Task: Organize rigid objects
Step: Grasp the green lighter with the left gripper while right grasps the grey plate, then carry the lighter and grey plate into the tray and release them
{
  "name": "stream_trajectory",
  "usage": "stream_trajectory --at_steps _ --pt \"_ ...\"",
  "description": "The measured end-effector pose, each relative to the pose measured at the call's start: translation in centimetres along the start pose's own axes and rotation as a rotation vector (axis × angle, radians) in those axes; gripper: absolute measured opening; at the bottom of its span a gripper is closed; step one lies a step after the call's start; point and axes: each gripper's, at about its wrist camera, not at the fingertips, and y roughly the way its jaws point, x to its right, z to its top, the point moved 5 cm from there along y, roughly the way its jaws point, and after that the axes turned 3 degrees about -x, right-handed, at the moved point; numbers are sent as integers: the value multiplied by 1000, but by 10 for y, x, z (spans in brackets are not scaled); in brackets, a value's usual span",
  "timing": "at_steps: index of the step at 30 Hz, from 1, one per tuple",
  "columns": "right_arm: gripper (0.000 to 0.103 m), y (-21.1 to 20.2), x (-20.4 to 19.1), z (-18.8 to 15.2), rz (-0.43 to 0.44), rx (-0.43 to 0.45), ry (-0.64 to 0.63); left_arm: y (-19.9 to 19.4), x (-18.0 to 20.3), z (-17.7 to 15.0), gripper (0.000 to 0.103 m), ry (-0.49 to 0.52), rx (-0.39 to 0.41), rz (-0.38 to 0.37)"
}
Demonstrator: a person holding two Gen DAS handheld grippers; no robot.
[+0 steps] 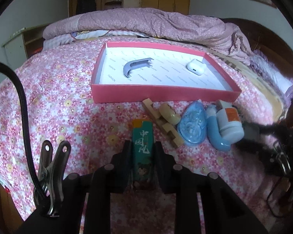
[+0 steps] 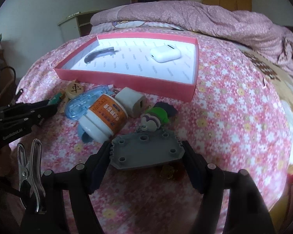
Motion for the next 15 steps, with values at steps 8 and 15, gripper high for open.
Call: stream_trajectory --at_steps 8,15 --pt "72 -24 -20 -7 -22 20 -72 -12 1 1 24 -11 13 -3" --pt "72 -36 -29 -7 46 37 -42 -27 3 8 24 -9 54 3"
